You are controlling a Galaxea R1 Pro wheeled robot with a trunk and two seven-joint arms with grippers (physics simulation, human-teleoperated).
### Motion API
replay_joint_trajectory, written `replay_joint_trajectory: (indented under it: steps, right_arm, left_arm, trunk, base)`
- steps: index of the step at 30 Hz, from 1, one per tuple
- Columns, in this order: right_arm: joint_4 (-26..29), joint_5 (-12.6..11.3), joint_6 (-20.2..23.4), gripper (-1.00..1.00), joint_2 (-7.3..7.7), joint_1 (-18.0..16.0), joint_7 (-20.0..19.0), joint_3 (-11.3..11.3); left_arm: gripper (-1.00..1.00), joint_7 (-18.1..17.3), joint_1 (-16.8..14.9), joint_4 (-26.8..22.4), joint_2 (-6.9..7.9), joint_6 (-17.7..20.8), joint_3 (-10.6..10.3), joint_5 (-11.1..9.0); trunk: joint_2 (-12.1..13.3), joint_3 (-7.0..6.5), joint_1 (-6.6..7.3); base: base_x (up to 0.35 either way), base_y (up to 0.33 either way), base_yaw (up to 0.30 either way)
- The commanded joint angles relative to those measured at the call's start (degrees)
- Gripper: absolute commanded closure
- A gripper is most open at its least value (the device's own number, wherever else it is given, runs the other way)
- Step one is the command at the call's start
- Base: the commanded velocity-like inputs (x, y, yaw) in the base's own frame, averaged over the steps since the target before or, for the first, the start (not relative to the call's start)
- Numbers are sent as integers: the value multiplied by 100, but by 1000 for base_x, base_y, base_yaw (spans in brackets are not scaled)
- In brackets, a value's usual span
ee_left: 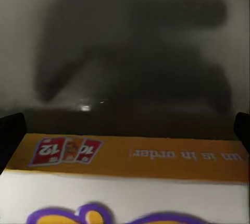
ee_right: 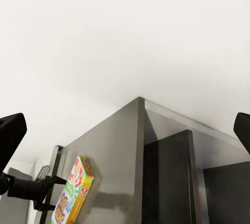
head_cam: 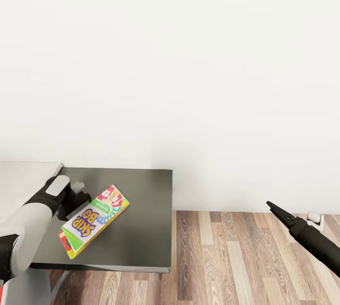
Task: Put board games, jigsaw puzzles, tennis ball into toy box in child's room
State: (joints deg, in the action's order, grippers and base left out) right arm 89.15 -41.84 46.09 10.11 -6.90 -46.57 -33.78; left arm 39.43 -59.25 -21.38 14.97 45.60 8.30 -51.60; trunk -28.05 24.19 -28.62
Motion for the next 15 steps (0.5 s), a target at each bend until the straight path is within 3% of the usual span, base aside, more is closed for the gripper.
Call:
replay_joint_trajectory:
  steps: [1,3,8,15]
  right_arm:
    - [0,-10,31,-100,0,-4,-10,-6]
    - [-2,-9,31,-100,-1,-4,-8,-6]
    - [-2,-8,24,-100,0,-4,-7,-6]
    - [-3,-11,27,-100,0,-4,-15,-6]
  left_arm:
    - [-100,57,-3,-11,-2,68,44,-57]
    - [-100,56,-1,-14,-2,233,118,-59]
    - [-100,56,-4,-28,-14,771,525,-61]
    - [-100,-87,-3,-41,2,1292,649,-61]
  trunk:
    - [-8,8,-2]
    - [-8,8,-2]
    - [-8,8,-2]
    - [-8,8,-2]
  base:
    - [0,0,0]
    - [0,0,0]
    - [0,0,0]
    - [0,0,0]
